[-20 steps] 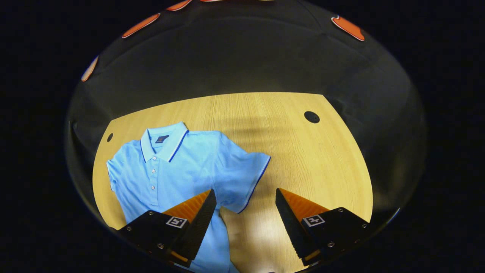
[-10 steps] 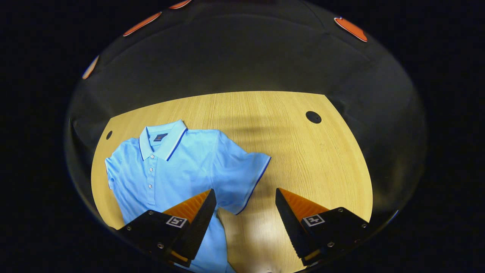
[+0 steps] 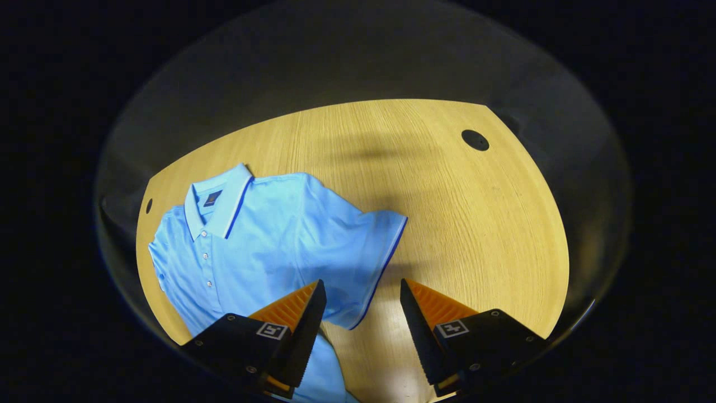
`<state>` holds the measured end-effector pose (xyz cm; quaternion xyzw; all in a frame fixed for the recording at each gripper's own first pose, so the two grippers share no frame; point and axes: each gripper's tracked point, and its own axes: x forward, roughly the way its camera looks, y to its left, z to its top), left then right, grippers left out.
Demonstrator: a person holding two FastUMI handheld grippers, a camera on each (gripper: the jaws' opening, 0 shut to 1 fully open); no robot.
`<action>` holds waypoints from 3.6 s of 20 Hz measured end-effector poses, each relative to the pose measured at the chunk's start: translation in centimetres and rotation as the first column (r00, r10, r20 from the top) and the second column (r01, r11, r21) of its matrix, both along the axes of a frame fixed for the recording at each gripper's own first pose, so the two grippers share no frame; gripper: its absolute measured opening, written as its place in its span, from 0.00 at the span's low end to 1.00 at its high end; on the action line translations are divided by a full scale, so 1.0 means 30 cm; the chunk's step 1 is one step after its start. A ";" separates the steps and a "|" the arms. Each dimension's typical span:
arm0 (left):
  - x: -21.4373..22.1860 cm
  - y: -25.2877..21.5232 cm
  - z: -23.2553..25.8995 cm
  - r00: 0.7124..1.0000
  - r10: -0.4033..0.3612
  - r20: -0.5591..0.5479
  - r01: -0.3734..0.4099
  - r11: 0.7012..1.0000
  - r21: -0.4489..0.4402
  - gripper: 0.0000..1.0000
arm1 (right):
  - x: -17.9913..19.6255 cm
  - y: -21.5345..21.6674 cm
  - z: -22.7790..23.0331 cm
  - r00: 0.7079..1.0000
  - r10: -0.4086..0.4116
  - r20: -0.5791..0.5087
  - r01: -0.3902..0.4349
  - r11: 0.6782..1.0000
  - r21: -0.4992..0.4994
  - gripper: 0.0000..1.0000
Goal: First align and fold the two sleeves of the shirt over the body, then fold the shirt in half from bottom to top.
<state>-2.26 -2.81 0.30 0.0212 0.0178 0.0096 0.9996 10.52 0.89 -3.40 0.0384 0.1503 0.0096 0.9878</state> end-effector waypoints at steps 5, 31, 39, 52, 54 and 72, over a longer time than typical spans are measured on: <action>0.001 0.031 -0.034 0.999 0.037 -0.036 -0.037 0.999 -0.005 1.00 | 0.072 0.005 -0.028 0.998 -0.020 -0.059 0.020 1.000 0.006 0.69; 0.191 0.205 -0.298 0.969 0.054 -0.240 -0.087 0.988 -0.128 1.00 | -0.032 0.416 0.187 0.942 0.281 0.181 -0.303 0.947 0.105 0.05; 0.463 0.288 -0.608 0.871 -0.191 -0.452 0.028 0.940 -0.341 0.99 | -0.163 0.491 0.189 0.940 0.250 0.234 -0.272 0.960 0.067 0.23; 0.706 0.187 -1.091 0.528 -0.349 -0.774 0.009 0.914 -0.406 0.99 | -0.534 0.229 0.130 0.882 0.003 0.472 -0.032 0.998 0.054 0.87; 0.724 0.173 -1.147 0.488 -0.338 -0.805 -0.020 0.917 -0.398 0.99 | -0.588 0.188 0.114 0.869 -0.025 0.495 0.000 0.999 0.051 0.89; 0.785 0.098 -1.352 0.316 -0.151 -0.937 -0.088 0.978 -0.188 0.93 | -0.897 -0.064 -0.185 0.850 -0.167 0.499 0.131 0.986 0.107 0.93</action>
